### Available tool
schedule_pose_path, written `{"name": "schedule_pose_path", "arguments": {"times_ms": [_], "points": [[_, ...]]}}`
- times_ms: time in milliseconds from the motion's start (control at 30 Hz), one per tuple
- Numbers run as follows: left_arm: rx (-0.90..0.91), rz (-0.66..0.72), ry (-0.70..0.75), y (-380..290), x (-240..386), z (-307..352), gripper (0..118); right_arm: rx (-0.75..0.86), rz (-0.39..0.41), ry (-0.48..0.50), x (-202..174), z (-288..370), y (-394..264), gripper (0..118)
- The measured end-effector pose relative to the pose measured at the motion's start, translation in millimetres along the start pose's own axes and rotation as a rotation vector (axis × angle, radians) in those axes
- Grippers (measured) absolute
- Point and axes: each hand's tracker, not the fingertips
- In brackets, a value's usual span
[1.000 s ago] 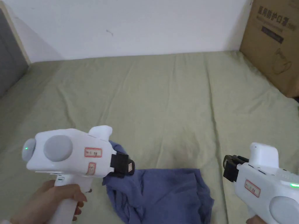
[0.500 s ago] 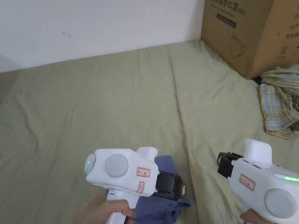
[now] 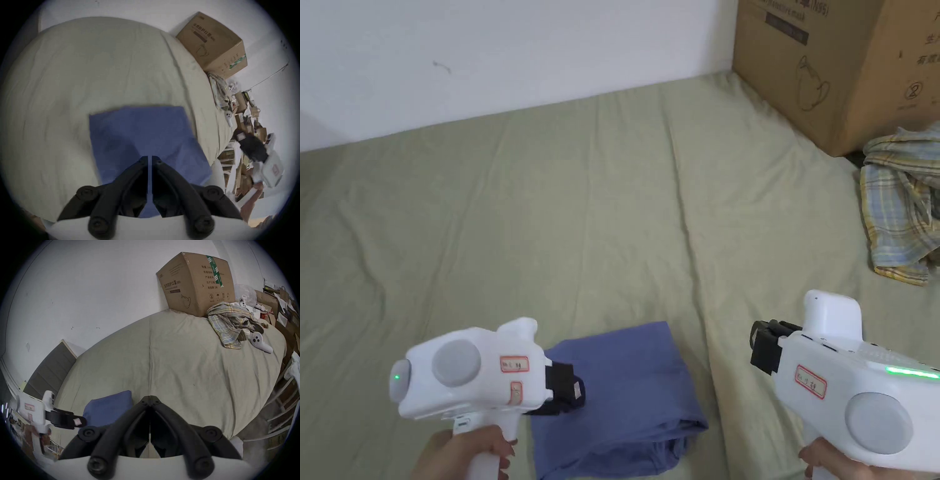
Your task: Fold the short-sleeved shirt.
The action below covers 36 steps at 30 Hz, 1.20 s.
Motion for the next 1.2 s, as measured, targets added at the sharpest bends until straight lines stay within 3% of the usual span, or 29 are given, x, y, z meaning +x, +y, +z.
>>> {"name": "schedule_pose_path", "arguments": {"times_ms": [667,833,967,1200], "points": [[-0.095,-0.262,-0.081,-25,111,-75,4,-0.017,-0.014,-0.039,17,4,-2,1],[-0.089,-0.248,-0.155,-26,104,-64,4,-0.014,-0.013,-0.048,18,8,0,1],[-0.014,-0.150,-0.232,-19,74,-28,3,-0.017,0.005,-0.032,11,10,6,1],[0.187,0.082,-0.277,-20,-32,53,3,-0.107,0.135,0.110,-41,-7,14,1]]}}
